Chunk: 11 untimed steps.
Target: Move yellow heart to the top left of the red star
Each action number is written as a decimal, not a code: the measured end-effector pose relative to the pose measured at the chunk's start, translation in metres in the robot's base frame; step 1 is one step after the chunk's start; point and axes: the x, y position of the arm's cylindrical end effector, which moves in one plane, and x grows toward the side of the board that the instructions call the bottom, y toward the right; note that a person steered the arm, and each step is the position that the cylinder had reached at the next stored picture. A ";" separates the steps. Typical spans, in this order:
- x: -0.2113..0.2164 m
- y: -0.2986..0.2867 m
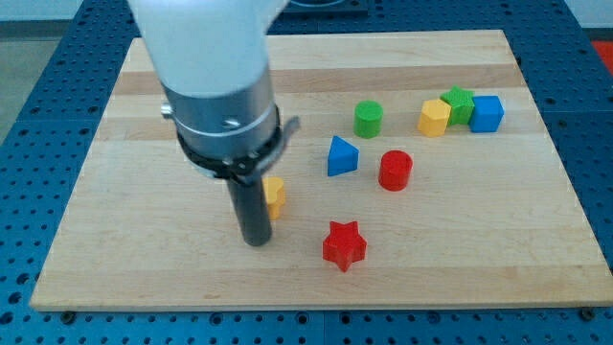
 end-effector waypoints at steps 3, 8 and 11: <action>-0.007 -0.060; -0.102 -0.022; -0.026 0.009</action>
